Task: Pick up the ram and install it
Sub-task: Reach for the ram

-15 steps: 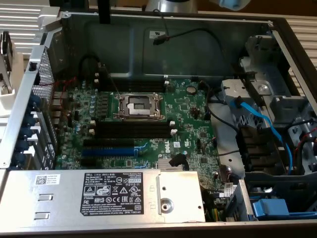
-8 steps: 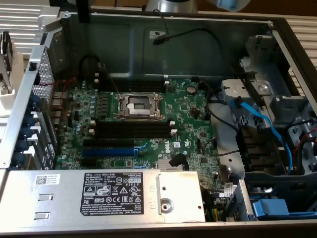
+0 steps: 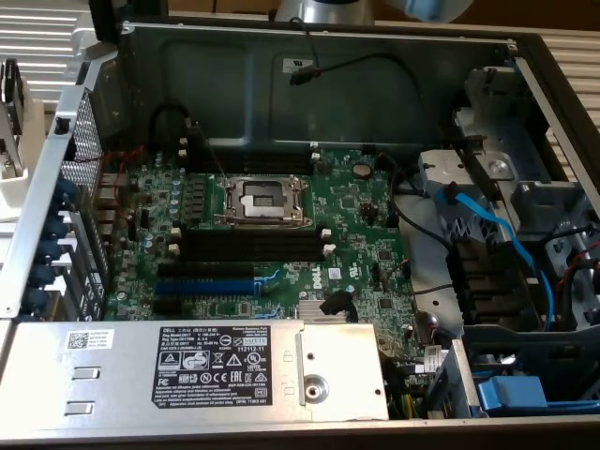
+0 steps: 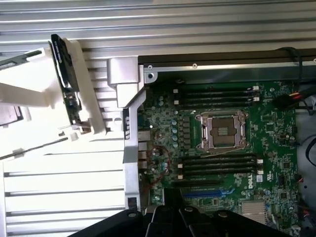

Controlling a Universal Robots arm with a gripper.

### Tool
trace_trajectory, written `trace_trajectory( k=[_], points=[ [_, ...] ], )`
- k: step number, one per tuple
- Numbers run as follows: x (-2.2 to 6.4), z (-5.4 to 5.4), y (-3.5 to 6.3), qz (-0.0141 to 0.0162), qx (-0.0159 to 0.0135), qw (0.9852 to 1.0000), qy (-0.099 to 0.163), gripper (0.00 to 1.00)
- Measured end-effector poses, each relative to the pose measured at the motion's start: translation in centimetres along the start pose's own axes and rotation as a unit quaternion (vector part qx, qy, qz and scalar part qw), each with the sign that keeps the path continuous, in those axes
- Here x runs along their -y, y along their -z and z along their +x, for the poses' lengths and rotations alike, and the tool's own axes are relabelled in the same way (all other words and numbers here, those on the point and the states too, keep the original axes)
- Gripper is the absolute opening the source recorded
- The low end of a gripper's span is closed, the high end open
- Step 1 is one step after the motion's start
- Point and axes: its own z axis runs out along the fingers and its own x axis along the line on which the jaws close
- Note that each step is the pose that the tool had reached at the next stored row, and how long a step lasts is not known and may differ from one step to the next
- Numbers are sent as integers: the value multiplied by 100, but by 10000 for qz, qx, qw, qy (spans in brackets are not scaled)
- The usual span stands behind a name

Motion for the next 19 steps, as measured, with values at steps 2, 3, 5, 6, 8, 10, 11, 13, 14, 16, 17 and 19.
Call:
trace_trajectory(
  k=[2, 3, 5, 6, 8, 10, 11, 13, 14, 16, 17, 19],
  points=[
    [7, 91, 2, -1, 2, 10000, 0, 10],
    [9, 132, 3, -1, 3, 10000, 0, 10],
    [16, 224, 6, 0, 7, 10000, 0, 10],
    [19, 271, 7, -1, 9, 10000, 0, 10],
    [26, 360, 9, -1, 12, 10000, 0, 10],
    [32, 454, 11, -1, 15, 10000, 0, 10],
    [35, 498, 12, -1, 16, 10000, 1, 10],
    [41, 588, 15, -1, 20, 10000, 0, 10],
    [45, 633, 16, -1, 22, 10000, 0, 10],
    [51, 727, 18, -2, 25, 10000, 0, 10],
    [54, 771, 19, -2, 27, 10000, 0, 10],
    [61, 866, 22, -2, 29, 10000, 0, 10]
  ],
)
